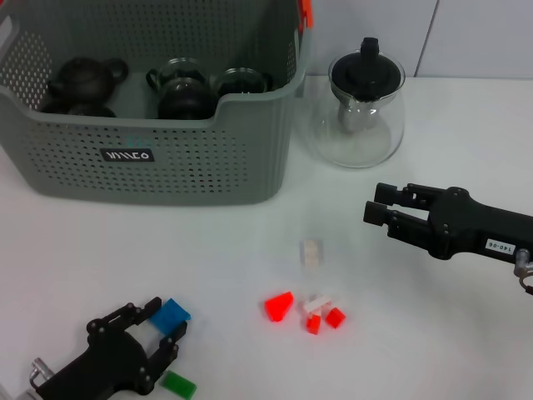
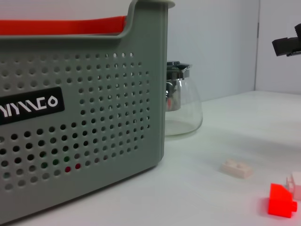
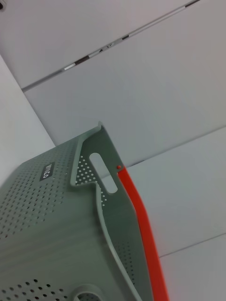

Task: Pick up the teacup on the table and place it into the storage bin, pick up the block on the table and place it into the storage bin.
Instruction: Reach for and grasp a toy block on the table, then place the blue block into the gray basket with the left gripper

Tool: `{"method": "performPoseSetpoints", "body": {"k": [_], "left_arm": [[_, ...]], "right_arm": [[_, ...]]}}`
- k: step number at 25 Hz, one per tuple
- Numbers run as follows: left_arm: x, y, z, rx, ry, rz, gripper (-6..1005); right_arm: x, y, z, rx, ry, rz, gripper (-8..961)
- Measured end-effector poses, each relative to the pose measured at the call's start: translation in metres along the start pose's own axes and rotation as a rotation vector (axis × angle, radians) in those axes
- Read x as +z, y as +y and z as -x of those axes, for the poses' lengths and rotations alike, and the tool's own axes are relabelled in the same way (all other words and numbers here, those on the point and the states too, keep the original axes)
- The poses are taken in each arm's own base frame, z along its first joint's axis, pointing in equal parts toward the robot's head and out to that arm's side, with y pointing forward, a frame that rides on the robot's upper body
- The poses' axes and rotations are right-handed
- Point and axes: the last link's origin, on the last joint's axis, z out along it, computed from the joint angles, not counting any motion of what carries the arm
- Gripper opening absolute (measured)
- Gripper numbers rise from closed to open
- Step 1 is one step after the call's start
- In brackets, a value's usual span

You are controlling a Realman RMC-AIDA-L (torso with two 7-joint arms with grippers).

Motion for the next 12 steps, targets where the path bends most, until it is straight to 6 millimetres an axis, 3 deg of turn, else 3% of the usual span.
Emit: {"method": "performPoseSetpoints", "body": {"k": [2, 10, 12], "left_arm": [[0.0, 0.0, 0.0, 0.0, 0.0, 0.002, 437], [-0.002, -0.003, -0.001, -0.015, -0.004, 0.012, 406], [-0.01, -0.01, -0.007, -0.065, 0.03, 0.016, 398]], "right_arm": [[0.0, 0.0, 0.001, 0.0, 0.0, 0.001, 515], [0.001, 0.0, 0.002, 0.002, -0.001, 0.008, 516], [0.001, 0.0, 0.002, 0.001, -0.001, 0.009, 517]]}}
